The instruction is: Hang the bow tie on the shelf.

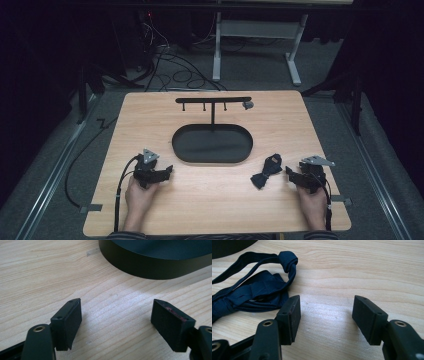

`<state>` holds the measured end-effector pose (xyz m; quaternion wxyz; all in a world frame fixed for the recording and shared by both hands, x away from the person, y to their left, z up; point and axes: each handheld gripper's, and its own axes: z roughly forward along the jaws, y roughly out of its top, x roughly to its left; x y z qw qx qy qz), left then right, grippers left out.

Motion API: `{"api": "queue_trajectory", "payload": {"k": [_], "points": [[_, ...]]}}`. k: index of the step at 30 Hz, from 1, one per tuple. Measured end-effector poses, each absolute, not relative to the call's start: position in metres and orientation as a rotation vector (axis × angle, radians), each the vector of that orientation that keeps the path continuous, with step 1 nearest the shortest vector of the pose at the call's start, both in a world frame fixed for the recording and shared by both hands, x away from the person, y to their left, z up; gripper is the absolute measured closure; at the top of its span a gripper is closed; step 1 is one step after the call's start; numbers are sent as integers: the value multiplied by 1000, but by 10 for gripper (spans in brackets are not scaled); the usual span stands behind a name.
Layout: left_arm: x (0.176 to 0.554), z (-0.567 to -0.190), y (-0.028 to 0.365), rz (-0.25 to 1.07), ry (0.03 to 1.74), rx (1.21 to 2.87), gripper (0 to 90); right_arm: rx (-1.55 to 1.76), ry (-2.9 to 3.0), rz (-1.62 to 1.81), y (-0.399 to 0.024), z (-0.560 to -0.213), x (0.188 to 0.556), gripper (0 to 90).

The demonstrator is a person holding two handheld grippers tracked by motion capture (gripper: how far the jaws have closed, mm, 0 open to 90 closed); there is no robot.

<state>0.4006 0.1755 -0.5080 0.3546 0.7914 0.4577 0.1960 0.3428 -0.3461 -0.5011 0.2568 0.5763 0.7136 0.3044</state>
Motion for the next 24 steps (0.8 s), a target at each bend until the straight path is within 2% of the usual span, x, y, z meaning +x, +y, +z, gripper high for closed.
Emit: {"api": "queue_trajectory", "payload": {"k": [24], "points": [[400, -508, 176, 504, 1183, 2047, 253, 1550, 1954, 832, -344, -501, 342, 405]]}}
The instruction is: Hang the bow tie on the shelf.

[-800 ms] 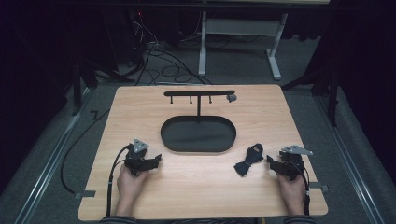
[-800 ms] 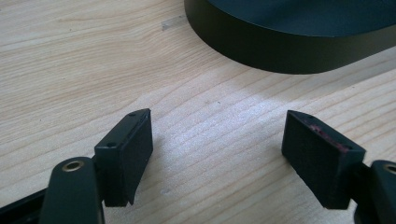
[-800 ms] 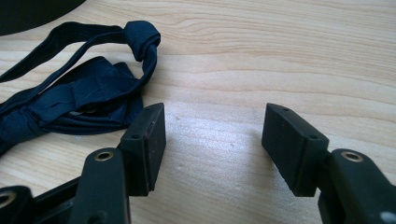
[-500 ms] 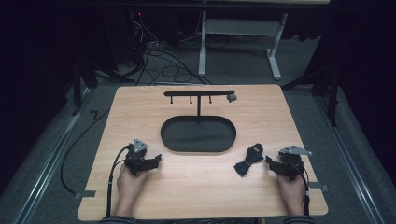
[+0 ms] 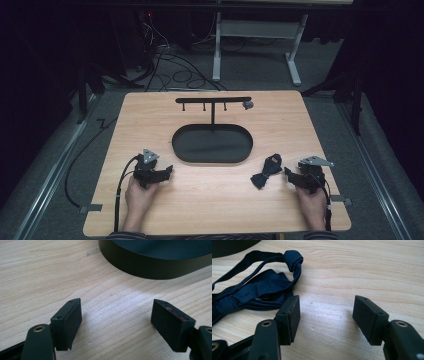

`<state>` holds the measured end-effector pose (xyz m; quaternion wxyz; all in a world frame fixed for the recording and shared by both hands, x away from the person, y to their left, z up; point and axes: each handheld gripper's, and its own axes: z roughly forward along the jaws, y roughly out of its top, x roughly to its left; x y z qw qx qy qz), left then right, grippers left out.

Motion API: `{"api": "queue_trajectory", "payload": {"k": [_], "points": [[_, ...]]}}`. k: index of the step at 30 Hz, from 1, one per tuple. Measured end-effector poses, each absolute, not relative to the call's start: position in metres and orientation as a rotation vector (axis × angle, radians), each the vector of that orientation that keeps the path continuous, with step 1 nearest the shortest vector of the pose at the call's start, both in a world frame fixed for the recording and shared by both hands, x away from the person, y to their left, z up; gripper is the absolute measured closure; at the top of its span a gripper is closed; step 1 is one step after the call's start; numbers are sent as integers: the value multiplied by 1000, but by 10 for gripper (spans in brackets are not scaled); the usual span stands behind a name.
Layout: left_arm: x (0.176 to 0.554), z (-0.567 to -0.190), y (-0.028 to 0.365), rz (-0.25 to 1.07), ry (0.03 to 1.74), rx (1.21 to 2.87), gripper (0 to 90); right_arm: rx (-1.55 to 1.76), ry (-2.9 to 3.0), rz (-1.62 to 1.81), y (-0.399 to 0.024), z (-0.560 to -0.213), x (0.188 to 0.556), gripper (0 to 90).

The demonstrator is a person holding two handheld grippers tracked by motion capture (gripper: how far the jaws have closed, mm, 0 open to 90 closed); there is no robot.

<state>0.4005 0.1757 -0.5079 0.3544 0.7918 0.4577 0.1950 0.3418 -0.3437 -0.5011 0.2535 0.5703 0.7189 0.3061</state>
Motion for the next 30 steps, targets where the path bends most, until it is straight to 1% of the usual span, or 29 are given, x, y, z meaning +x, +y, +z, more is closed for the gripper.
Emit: {"api": "queue_trajectory", "payload": {"k": [8, 11, 12, 17, 25, 30], "points": [[400, -508, 176, 504, 1183, 2047, 252, 1546, 1958, 834, -344, -501, 342, 397], [400, -508, 176, 504, 1183, 2047, 253, 1546, 1956, 834, -344, -501, 342, 413], [400, -508, 176, 504, 1183, 2047, 252, 1537, 1964, 838, -343, -501, 341, 442], [400, -508, 175, 507, 1186, 2045, 252, 1538, 1961, 859, -344, -500, 341, 485], [399, -508, 175, 506, 1193, 2043, 252, 1521, 1924, 895, -348, -497, 337, 482], [399, -508, 175, 506, 1193, 2043, 252, 1502, 1893, 940, -349, -493, 333, 499]]}}
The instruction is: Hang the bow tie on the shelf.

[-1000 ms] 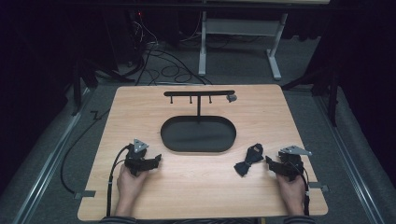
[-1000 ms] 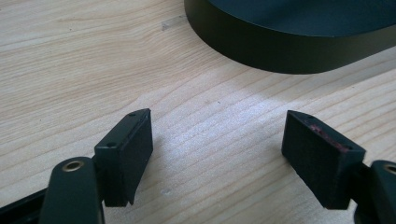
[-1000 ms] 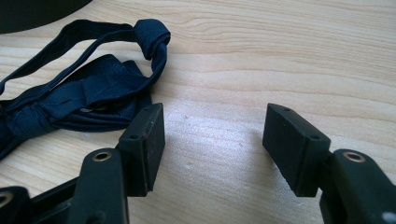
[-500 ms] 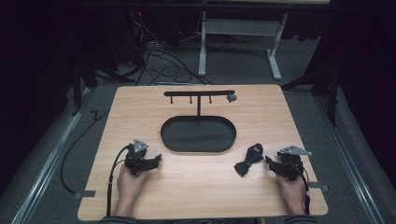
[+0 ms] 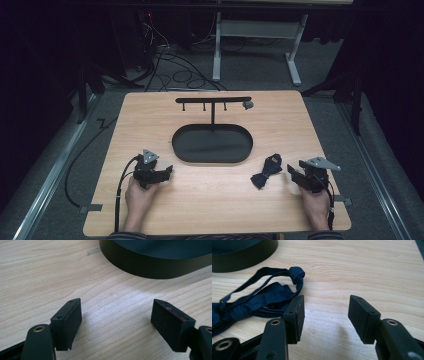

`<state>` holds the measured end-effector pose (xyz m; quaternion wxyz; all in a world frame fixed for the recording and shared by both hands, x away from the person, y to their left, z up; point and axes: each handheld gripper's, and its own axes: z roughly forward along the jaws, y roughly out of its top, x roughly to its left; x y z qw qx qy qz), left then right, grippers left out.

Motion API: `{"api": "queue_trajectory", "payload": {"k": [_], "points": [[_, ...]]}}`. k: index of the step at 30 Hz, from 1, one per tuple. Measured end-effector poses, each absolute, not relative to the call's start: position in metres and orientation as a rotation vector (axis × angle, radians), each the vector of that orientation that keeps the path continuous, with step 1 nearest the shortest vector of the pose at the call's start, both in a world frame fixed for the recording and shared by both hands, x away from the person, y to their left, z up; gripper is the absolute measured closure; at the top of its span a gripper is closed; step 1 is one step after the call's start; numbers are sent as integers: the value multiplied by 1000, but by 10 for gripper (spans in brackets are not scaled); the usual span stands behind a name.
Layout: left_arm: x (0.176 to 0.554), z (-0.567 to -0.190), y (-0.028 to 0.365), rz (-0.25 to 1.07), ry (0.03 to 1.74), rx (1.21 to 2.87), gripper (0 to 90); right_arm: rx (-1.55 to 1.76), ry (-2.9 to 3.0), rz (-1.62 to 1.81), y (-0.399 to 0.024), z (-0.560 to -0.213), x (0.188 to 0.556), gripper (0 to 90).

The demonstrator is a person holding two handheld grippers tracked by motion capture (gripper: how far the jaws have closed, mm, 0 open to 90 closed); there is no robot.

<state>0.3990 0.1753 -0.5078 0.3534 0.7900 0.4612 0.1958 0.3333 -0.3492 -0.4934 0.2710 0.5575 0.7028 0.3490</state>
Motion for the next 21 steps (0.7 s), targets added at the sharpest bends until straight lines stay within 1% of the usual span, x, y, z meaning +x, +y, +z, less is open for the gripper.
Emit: {"api": "queue_trajectory", "payload": {"k": [3, 9, 21], "points": [[399, -508, 175, 506, 1193, 2043, 252, 1520, 1899, 967, -350, -489, 333, 517], [399, -508, 175, 506, 1193, 2043, 252, 1532, 1901, 1023, -348, -483, 334, 526], [399, -508, 175, 506, 1193, 2043, 252, 1565, 1927, 1034, -342, -483, 346, 559]]}}
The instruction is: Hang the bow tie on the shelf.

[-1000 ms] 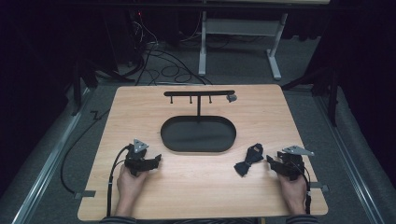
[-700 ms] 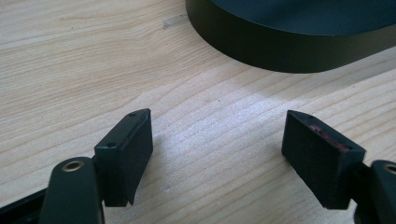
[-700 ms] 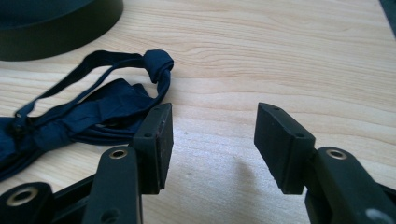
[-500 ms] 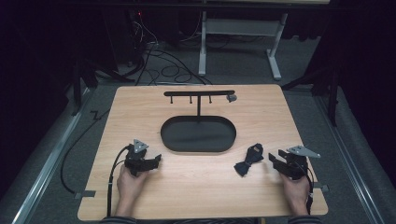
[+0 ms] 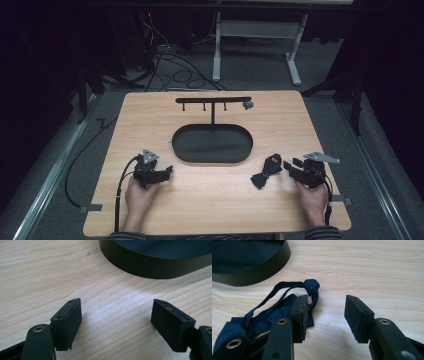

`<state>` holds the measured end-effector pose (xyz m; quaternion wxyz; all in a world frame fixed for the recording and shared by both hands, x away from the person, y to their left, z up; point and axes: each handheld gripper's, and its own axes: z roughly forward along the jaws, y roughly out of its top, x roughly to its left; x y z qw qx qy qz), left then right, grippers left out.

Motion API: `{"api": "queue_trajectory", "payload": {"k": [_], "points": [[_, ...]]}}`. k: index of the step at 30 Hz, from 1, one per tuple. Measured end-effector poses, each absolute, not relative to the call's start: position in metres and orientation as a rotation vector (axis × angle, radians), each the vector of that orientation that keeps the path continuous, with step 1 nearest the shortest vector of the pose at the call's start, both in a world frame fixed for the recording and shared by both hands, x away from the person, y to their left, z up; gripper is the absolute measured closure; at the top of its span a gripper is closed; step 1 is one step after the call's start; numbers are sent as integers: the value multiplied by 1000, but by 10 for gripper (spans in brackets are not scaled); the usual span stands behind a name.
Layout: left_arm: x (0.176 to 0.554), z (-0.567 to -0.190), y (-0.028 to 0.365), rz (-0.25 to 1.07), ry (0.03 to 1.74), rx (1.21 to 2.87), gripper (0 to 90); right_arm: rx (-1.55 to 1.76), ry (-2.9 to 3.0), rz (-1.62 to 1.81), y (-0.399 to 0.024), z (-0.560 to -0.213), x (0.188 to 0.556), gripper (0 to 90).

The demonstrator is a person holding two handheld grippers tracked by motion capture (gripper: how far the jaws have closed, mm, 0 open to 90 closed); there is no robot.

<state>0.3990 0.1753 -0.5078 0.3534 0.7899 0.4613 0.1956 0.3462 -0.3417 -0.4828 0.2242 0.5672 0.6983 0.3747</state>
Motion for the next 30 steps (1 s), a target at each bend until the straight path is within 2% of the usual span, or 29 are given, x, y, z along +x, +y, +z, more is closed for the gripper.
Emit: {"api": "queue_trajectory", "payload": {"k": [22, 30], "points": [[399, -508, 175, 506, 1193, 2043, 252, 1602, 1968, 1004, -330, -494, 370, 565], [399, -508, 175, 506, 1193, 2043, 252, 1588, 1979, 963, -329, -500, 372, 641]]}}
